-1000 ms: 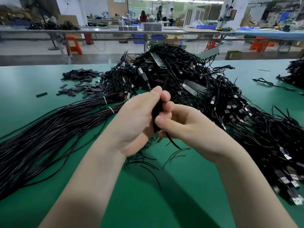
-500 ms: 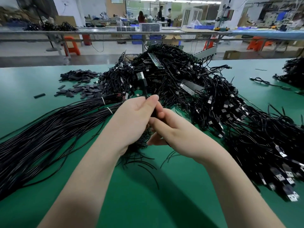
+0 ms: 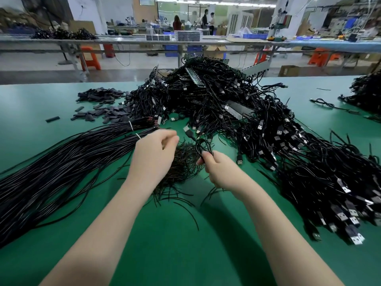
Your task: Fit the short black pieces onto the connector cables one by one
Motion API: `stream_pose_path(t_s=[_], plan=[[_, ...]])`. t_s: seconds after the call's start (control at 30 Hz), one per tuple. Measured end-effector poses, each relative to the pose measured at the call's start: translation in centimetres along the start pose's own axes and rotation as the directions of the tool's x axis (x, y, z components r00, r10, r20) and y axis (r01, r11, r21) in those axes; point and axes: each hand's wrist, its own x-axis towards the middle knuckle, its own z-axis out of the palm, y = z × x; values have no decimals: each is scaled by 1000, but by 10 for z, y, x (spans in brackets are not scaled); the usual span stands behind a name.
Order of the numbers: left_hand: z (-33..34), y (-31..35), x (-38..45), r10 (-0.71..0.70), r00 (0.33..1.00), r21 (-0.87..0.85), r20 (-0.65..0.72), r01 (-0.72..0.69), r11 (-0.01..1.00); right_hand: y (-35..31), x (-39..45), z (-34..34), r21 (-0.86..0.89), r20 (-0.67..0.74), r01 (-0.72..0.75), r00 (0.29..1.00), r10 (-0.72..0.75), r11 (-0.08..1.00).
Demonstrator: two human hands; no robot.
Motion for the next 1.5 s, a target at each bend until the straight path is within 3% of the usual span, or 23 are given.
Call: stream_pose_path(t_s=[0.03, 0.1, 0.17, 0.27, 0.33, 0.47, 0.6, 0.67, 0.77, 0.83, 0.87, 0.93, 1.0, 1.2, 1.4, 1.5], plan=[[-2, -2, 1, 144, 989, 81, -18, -142, 987, 4, 0, -3, 159, 72, -57, 996, 46, 986], [-3, -7, 3, 383, 901, 298, 205, -431, 852, 9, -3, -8, 339, 287, -170, 955, 70, 925], [-4, -7, 5, 380, 780, 402, 498, -596, 695, 9, -7, -10, 318, 449, -211, 892, 50, 924], [-5, -9, 4, 306, 675, 287, 671, -617, 733, 6, -11, -10, 235, 546, -209, 837, 49, 949], [-6, -8, -1, 297, 676, 222, 675, -570, 791, 4, -14, -10, 174, 576, -185, 815, 52, 967], [-8, -8, -16, 239, 714, 272, 658, -522, 809, 5, -18, -7, 38, 619, -121, 782, 72, 992], [-3, -8, -33, 200, 759, 444, 619, -549, 708, 5, -22, -1, -126, 519, 11, 853, 57, 992], [-1, -12, -39, 205, 799, 475, 566, -519, 711, 3, -21, -2, -141, 439, 73, 899, -4, 987], [1, -24, -45, 184, 926, 352, 328, -301, 886, 7, -18, -15, -78, 150, 147, 979, -135, 986], [6, -32, -48, 39, 993, 154, 114, -56, 986, 18, -19, -30, -37, -135, 168, 976, -172, 985], [10, -34, -49, -45, 998, 63, 45, 42, 997, 25, -20, -36, -113, -202, 175, 960, -195, 978], [21, -33, -51, -156, 988, -61, -15, 155, 986, 40, -22, -41, -386, -94, 149, 975, -199, 911], [33, -31, -56, -163, 985, -101, -59, 157, 982, 50, -24, -32, -550, 63, 147, 989, -135, 822], [50, -40, -65, -13, 996, -73, -91, 7, 997, 58, -22, -9, -484, -29, 152, 981, -190, 862], [54, -47, -63, -38, 992, -158, -118, 19, 987, 48, -5, 1, -698, 109, 253, 962, -250, 670], [56, -50, -61, -84, 990, -208, -109, 60, 976, 45, 2, 2, -665, 80, 259, 957, -277, 701]])
